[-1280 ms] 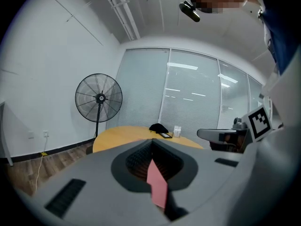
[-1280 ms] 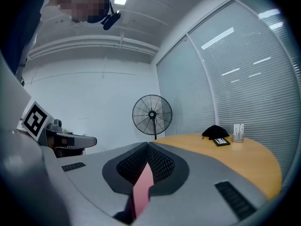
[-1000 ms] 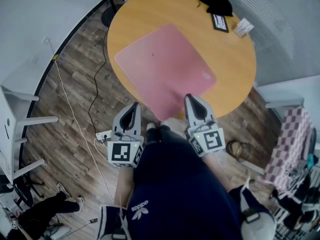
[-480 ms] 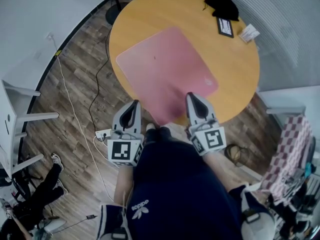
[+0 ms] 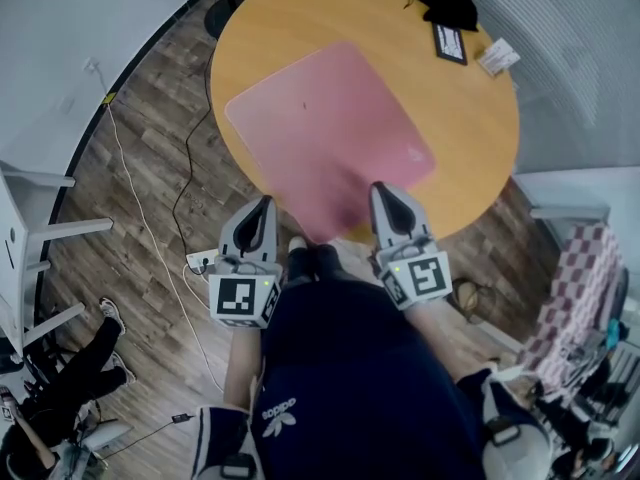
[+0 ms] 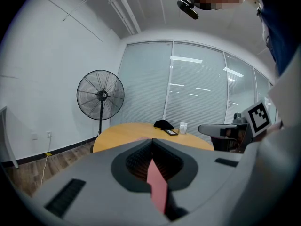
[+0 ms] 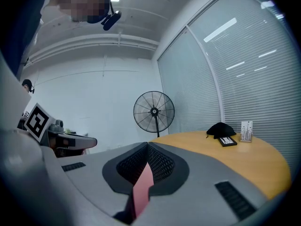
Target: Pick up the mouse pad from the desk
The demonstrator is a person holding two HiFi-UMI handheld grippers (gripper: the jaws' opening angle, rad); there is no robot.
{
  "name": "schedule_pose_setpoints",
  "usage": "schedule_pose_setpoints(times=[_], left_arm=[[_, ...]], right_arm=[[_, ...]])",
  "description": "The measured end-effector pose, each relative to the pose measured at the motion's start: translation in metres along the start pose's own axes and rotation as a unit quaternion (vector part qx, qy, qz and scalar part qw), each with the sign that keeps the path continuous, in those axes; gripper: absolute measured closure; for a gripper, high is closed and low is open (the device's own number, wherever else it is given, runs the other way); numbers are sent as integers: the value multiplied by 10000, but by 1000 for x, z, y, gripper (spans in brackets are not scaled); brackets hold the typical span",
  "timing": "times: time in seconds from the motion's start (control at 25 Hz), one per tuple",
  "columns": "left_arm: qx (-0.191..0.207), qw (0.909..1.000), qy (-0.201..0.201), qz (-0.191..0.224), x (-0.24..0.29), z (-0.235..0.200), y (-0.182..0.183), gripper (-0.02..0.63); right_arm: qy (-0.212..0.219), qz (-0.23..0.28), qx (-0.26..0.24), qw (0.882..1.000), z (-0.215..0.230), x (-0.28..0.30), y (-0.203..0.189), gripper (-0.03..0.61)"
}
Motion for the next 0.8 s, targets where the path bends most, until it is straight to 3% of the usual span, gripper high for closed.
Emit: schedule_pose_setpoints(times=[0.16, 0.4, 0.56, 0.8], left_arm=[[-231, 9990, -212, -314, 1, 0, -12, 609], [-559, 9882, -604, -1293, -1, 5, -56, 593], [-1164, 9700, -854, -1954, -7, 13, -95, 500], [-1887, 9360, -1123, -2750, -16, 27, -154, 456]], right_arm=[[-36, -80, 21, 10000, -2, -4, -3, 575], [-51, -188, -14, 9998, -5, -9, -7, 575], [-117, -265, 91, 9995, -9, -13, -11, 575], [-283, -475, 92, 9984, -8, -27, -29, 575]])
Point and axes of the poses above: the fingertips, and each gripper's own axes: x forward along the fingers, z to its right, y out of its top, the point moved 4 cm from there along -x, backward along the fingers, and after that the axes turned 11 degrees about z, right-handed, at the moved point
